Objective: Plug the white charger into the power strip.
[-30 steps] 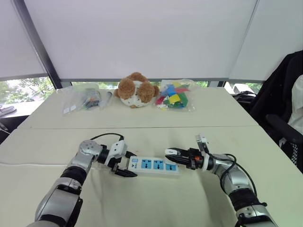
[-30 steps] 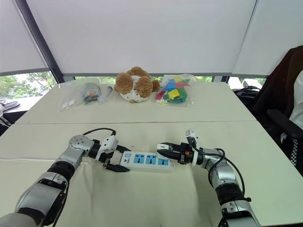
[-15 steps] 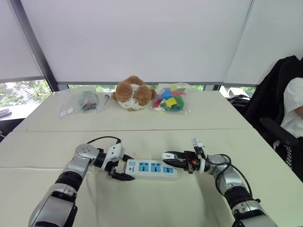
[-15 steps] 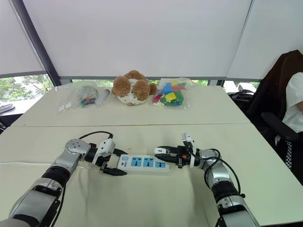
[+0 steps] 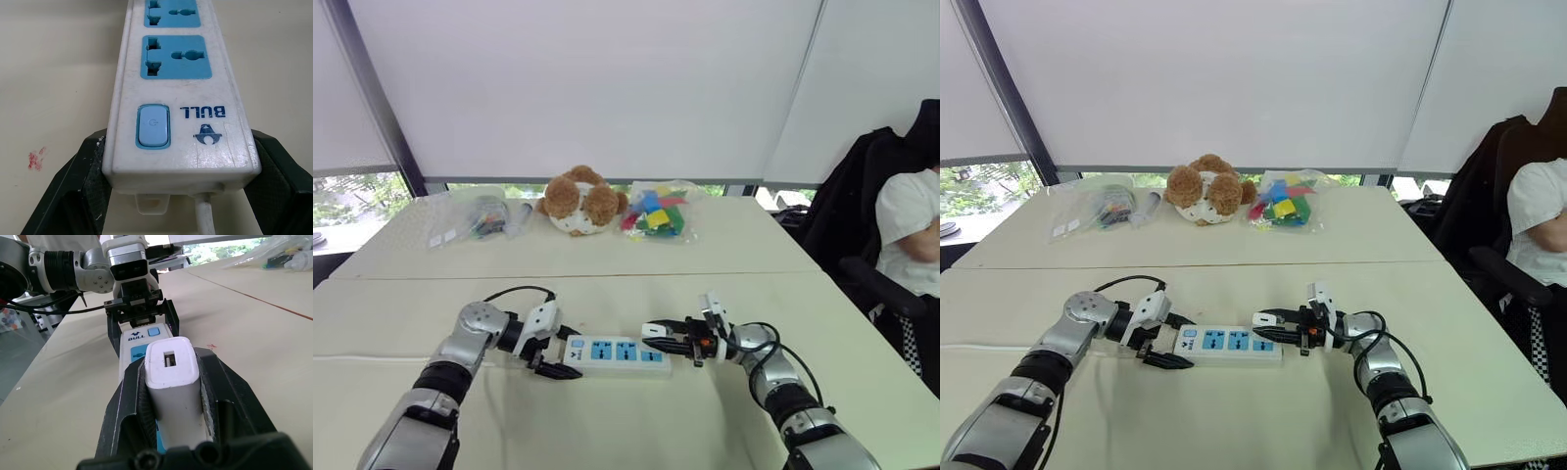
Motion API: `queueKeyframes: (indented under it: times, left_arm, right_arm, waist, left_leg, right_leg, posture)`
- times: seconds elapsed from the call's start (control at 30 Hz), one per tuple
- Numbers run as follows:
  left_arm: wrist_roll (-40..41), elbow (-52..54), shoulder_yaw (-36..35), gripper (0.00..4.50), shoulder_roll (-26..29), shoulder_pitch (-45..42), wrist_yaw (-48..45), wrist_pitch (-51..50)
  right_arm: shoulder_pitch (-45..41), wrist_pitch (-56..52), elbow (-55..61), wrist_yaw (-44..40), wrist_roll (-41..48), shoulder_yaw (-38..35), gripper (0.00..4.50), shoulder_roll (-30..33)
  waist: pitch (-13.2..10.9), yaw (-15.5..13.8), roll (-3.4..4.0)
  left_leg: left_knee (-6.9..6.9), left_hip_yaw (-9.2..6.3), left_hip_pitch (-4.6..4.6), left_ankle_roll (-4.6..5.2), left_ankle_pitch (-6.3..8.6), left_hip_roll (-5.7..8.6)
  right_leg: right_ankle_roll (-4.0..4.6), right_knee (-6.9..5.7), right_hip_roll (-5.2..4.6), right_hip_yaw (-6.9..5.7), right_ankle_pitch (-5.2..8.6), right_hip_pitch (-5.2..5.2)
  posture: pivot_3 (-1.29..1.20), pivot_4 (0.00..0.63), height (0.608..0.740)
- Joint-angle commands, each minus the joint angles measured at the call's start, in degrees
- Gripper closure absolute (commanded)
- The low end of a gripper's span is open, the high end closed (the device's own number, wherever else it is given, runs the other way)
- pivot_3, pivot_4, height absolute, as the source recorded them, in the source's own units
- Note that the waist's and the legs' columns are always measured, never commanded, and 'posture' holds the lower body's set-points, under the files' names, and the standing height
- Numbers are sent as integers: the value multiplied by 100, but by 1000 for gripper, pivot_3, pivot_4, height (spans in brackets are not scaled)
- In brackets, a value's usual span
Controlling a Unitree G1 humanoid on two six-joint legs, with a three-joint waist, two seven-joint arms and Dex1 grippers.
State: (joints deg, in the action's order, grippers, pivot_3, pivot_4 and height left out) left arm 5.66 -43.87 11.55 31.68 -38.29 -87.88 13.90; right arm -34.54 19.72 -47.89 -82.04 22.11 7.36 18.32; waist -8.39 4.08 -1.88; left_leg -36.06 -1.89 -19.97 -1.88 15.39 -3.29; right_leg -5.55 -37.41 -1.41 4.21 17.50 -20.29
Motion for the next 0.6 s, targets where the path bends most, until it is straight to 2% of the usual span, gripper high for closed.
queueKeyframes:
  times: [0.03,0.5,0.6]
  left_arm:
    - [-90,230,21,1466,304,50,-196,41]
    - [-441,-550,287,1466,18,-114,171,709]
    - [-481,-857,321,1466,-108,-180,306,859]
  right_arm:
    - [427,-301,-1042,214,-976,443,3712,165]
    - [333,-233,-603,250,-807,312,3712,219]
    - [384,-198,-432,325,-777,262,3712,245]
  waist:
    - [0,1,1]
    - [0,-16,6]
    - [23,-26,32]
  left_leg:
    - [0,0,0,0,0,-1]
    - [0,5,-1,0,0,-5]
    - [0,5,-1,0,0,-4]
  right_leg:
    - [2,0,0,0,1,0]
    - [18,2,-2,1,6,-2]
    - [31,4,-4,1,12,-1]
  posture:
    - [0,150,739]
    - [0,150,739]
    - [0,150,739]
